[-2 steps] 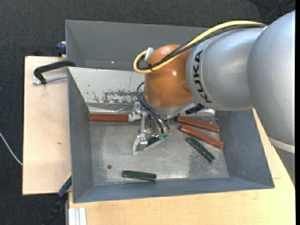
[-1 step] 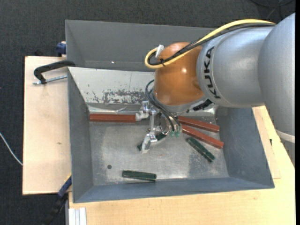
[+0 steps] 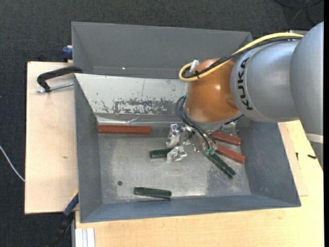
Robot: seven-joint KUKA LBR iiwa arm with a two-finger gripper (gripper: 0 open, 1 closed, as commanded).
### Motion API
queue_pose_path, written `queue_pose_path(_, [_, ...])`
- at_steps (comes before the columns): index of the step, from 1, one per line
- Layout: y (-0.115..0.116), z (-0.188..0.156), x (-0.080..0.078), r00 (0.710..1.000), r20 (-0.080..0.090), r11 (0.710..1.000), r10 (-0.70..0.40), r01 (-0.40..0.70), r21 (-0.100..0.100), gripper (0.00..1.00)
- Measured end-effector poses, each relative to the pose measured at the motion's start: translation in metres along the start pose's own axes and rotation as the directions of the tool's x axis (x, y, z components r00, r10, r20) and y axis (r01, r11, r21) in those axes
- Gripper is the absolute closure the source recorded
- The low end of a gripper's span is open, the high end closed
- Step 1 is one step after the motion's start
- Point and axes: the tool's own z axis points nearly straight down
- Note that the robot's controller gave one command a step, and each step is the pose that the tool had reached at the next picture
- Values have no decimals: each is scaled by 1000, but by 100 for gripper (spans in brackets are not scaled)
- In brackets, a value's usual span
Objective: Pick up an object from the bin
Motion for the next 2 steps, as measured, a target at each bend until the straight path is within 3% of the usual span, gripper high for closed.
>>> queue_pose_path(1, [0,0,0,1000,0,1000,0,0,0,100])
queue_pose_path(2, [13,-174,-34,999,16,999,-36,36,2,100])
